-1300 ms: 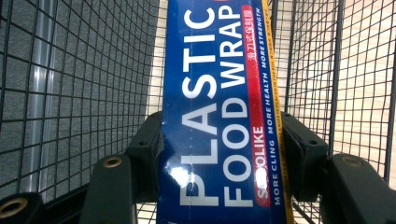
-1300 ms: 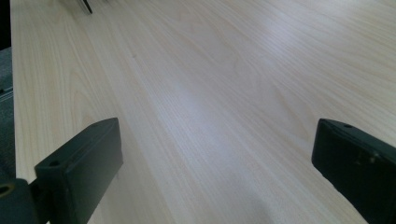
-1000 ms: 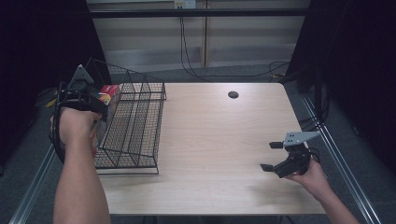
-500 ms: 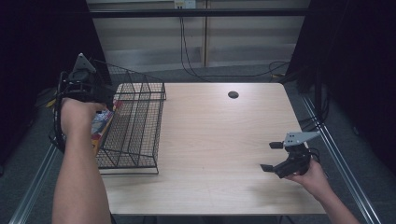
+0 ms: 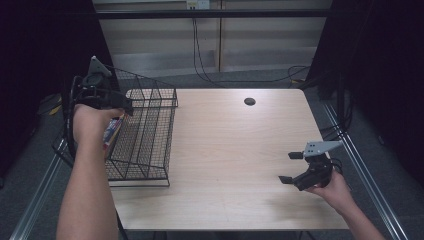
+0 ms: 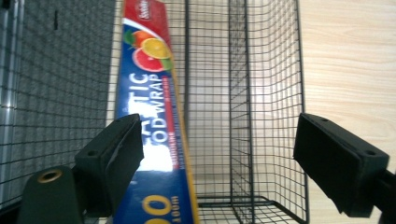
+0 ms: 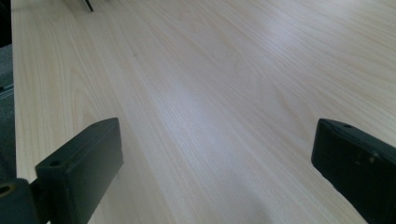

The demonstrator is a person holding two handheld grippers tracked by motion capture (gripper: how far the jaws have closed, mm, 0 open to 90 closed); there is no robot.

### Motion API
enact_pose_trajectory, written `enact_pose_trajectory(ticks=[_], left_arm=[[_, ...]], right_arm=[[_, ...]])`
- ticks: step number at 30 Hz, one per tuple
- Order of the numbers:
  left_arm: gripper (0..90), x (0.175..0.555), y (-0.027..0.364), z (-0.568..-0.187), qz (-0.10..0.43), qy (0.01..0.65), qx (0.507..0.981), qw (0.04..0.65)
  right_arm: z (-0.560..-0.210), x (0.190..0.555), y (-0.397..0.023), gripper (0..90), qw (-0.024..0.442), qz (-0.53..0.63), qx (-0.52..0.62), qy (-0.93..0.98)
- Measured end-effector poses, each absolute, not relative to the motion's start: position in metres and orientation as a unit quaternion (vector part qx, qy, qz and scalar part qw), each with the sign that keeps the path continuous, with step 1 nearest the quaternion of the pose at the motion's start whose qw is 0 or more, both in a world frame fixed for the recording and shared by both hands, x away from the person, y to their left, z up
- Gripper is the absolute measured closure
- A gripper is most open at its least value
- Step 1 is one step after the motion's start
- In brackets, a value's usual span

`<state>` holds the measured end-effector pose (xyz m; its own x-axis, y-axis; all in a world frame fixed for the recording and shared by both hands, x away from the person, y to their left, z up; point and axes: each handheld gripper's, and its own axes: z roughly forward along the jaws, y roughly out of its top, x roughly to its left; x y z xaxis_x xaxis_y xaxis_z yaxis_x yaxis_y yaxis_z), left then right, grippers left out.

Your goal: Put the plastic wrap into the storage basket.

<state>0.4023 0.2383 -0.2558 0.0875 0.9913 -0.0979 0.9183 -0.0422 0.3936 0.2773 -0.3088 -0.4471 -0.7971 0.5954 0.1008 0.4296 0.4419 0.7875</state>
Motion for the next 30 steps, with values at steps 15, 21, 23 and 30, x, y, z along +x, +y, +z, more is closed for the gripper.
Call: enact_pose_trajectory(ticks=[15, 21, 23, 30], left_arm=[[5.4, 0.404, 0.202, -0.258, 0.083, 0.605, 0.763, 0.213], [5.5, 0.404, 0.189, -0.257, 0.082, 0.587, 0.774, 0.222], [5.5, 0.404, 0.186, -0.258, 0.083, 0.582, 0.777, 0.224], [5.1, 0.406, 0.176, -0.263, 0.073, 0.572, 0.784, 0.232]], right_arm=[[-0.448, 0.278, -0.308, 1.8, 0.095, 0.432, 0.303, 0.844], [-0.449, 0.278, -0.308, 1.8, 0.096, 0.429, 0.303, 0.846], [-0.449, 0.278, -0.307, 1.8, 0.094, 0.429, 0.302, 0.846], [-0.448, 0.278, -0.308, 1.8, 0.096, 0.431, 0.303, 0.844]])
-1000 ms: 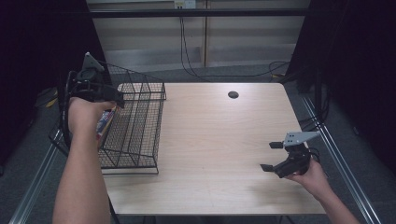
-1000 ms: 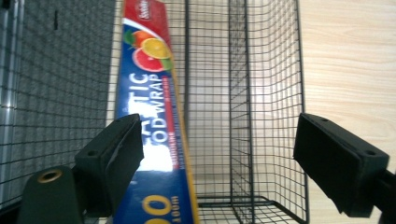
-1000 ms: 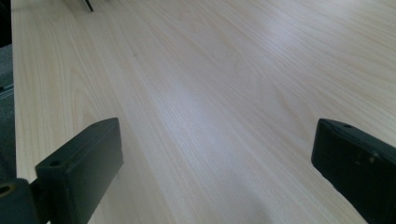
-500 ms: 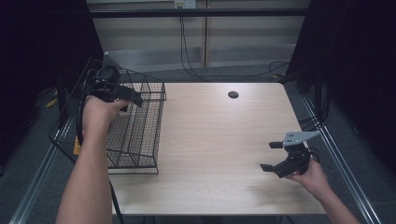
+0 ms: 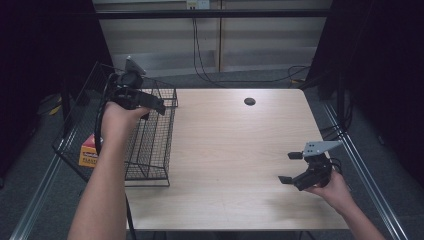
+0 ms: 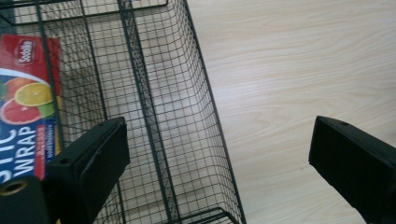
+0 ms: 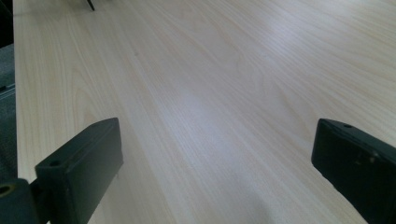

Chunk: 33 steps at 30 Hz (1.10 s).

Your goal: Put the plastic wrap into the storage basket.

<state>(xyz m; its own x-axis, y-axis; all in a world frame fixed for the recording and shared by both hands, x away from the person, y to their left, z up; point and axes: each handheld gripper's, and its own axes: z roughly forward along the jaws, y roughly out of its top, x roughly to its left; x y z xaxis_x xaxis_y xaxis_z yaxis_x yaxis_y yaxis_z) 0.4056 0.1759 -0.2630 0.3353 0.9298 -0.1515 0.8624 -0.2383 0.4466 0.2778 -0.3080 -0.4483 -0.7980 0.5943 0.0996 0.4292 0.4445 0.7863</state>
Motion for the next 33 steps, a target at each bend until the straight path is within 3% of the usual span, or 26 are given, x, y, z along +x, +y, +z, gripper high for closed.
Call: enact_pose_trajectory(ticks=[33], left_arm=[[4.8, 0.405, 0.127, -0.285, 0.037, 0.509, 0.825, 0.242]], right_arm=[[-0.449, 0.279, -0.307, 2.4, 0.092, 0.429, 0.299, 0.848]])
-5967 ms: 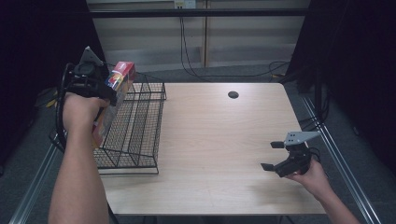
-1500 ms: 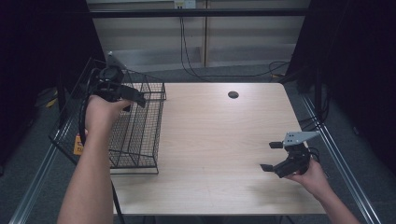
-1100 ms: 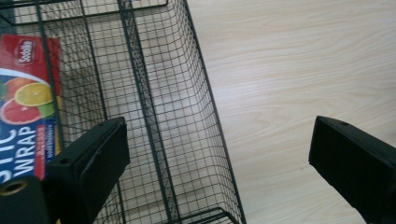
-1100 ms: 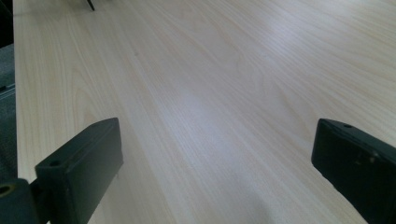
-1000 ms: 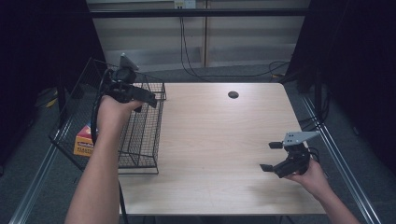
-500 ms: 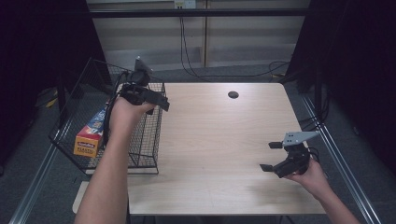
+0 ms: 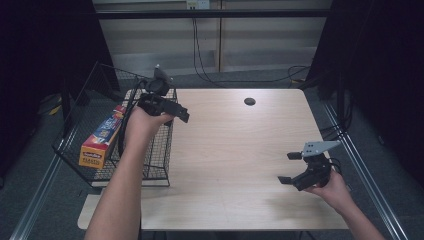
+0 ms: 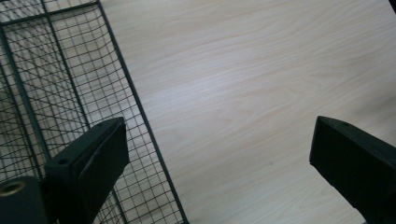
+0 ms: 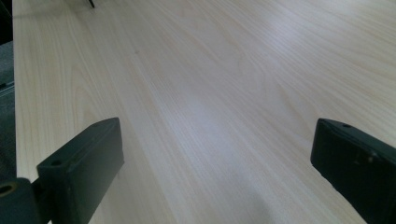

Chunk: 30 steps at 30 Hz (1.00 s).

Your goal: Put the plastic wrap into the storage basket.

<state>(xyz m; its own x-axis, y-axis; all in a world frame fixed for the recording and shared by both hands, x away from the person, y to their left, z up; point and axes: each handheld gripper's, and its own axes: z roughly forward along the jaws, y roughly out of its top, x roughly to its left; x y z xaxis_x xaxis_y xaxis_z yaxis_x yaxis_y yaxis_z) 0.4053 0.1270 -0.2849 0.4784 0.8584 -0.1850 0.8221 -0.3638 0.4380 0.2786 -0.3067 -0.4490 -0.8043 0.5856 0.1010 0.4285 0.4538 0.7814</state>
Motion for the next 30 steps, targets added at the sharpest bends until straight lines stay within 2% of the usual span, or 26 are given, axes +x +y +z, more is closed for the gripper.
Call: enact_pose_trajectory(ticks=[30], left_arm=[[4.9, 0.396, 0.093, -0.307, 0.017, 0.462, 0.849, 0.257]], right_arm=[[-0.449, 0.278, -0.306, 2.6, 0.095, 0.427, 0.296, 0.849]])
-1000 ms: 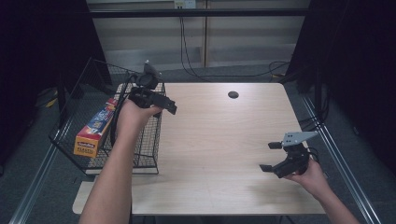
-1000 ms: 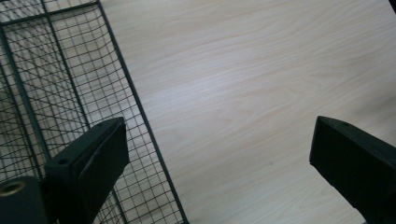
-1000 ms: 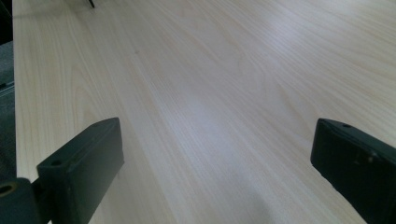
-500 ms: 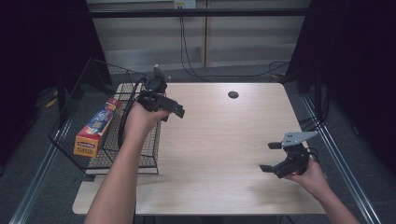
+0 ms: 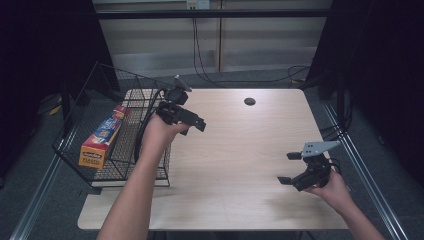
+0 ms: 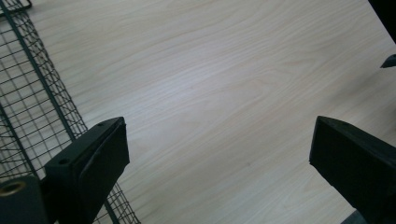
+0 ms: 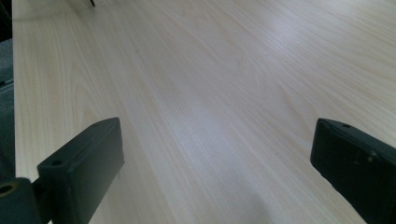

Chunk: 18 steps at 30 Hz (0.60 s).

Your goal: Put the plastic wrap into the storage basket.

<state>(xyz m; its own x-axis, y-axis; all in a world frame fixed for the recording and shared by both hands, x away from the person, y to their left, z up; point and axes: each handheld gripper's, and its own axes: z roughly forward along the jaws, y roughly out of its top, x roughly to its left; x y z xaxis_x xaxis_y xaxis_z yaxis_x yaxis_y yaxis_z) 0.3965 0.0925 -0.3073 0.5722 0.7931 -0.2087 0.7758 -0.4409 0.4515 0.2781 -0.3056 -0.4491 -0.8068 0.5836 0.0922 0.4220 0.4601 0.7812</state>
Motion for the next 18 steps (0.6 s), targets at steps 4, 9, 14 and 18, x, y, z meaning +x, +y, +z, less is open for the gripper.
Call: enact_pose_trajectory(ticks=[4, 9, 14, 18], left_arm=[[4.8, 0.396, 0.091, -0.309, 0.015, 0.461, 0.849, 0.257], [4.8, 0.395, 0.086, -0.313, 0.012, 0.449, 0.856, 0.255], [4.6, 0.392, 0.079, -0.320, 0.007, 0.441, 0.861, 0.254], [4.6, 0.390, 0.074, -0.325, 0.002, 0.438, 0.861, 0.259]], right_arm=[[-0.449, 0.277, -0.305, 2.6, 0.093, 0.424, 0.297, 0.851], [-0.450, 0.278, -0.304, 2.5, 0.094, 0.424, 0.296, 0.851], [-0.450, 0.278, -0.304, 2.6, 0.095, 0.424, 0.294, 0.852], [-0.450, 0.278, -0.304, 2.6, 0.094, 0.424, 0.293, 0.852]])
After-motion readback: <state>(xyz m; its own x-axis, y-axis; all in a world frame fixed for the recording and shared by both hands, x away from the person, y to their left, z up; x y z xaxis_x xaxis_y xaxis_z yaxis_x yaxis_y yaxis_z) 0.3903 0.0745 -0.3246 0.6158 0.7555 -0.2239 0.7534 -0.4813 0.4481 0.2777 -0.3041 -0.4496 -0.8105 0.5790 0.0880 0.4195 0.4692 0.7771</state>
